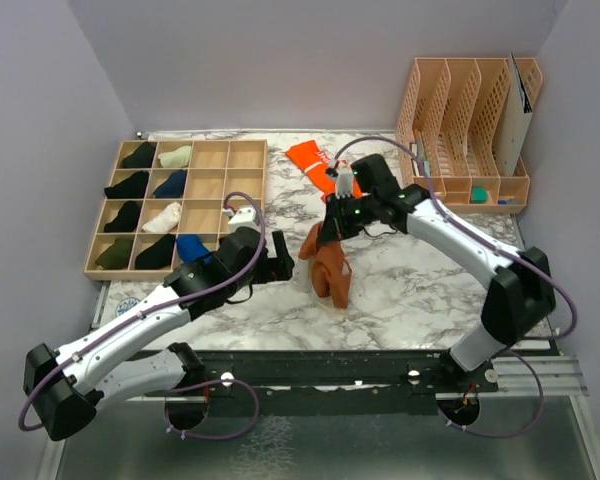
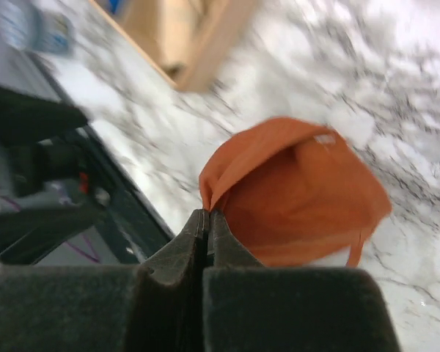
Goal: Roll the underwear
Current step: Pick up the underwear from the center of the board, then place the underwear at the center of the board.
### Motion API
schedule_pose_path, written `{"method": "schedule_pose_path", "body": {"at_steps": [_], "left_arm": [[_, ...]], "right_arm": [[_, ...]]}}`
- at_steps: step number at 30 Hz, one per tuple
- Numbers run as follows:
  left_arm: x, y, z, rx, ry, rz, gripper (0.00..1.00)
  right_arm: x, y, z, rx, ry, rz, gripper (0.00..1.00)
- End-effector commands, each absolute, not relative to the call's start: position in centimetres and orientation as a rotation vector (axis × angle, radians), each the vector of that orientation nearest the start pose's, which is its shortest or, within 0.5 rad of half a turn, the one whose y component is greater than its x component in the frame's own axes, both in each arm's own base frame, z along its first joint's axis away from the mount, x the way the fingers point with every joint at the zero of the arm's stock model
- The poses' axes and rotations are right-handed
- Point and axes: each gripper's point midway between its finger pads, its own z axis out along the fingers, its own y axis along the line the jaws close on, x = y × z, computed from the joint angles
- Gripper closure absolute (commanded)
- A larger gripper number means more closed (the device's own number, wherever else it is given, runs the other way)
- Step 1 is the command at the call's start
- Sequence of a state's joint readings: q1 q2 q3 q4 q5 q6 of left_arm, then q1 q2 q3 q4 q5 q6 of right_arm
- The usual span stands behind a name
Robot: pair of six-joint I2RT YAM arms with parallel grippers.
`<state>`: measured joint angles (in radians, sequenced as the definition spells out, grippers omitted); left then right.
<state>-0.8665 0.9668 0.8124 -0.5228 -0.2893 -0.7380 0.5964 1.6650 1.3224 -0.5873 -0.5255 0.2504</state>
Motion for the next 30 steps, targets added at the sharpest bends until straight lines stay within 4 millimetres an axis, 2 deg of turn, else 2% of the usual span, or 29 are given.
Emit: {"method": "schedule_pose_path", "body": {"at_steps": [1, 3, 5, 9, 12, 14, 16, 21, 23, 25, 27, 30], "left_arm": [[23.9, -16.5, 21.2, -0.122, 2.148, -0.460, 0.01], [24.6, -15.4, 22.8, -0.137, 2.103, -0.468, 0.01], [25.0, -14.8, 23.8, -0.135, 2.077, -0.458, 0.01], [25.2, -14.9, 24.9, -0.111, 2.065, -0.464, 0.01], [25.5, -16.0, 25.1, -0.074, 2.056, -0.516, 0.01], [25.3, -17.2, 24.8, -0.036, 2.064, -0.577, 0.01], [25.2, -17.6, 24.4, -0.040, 2.080, -0.605, 0.01], [25.2, -16.4, 24.6, -0.116, 2.057, -0.578, 0.01], [25.3, -16.0, 24.9, -0.133, 2.043, -0.567, 0.01], [25.4, -15.8, 25.1, -0.144, 2.036, -0.555, 0.01], [25.5, -15.5, 25.4, -0.158, 2.034, -0.540, 0.01], [25.6, -14.7, 26.0, -0.184, 2.015, -0.515, 0.01]], "right_arm": [[28.0, 31.0, 23.6, -0.399, 2.294, 1.112, 1.00], [28.0, 29.5, 24.2, -0.218, 2.295, 1.083, 1.00], [27.3, 28.0, 25.0, -0.070, 2.270, 1.134, 1.00], [25.5, 27.2, 27.9, -0.108, 2.126, 1.219, 1.00], [24.4, 27.7, 29.7, -0.236, 2.104, 1.265, 1.00], [24.3, 27.4, 30.0, -0.198, 2.116, 1.258, 1.00], [23.8, 27.7, 31.0, -0.211, 2.077, 1.303, 1.00], [21.6, 30.1, 34.5, -0.366, 2.018, 1.509, 1.00], [21.3, 31.1, 35.2, -0.346, 2.019, 1.481, 1.00], [21.1, 31.8, 35.1, -0.281, 2.045, 1.446, 1.00], [21.7, 31.5, 34.6, -0.163, 2.068, 1.416, 1.00], [23.3, 29.3, 32.6, 0.091, 2.102, 1.292, 1.00]]}}
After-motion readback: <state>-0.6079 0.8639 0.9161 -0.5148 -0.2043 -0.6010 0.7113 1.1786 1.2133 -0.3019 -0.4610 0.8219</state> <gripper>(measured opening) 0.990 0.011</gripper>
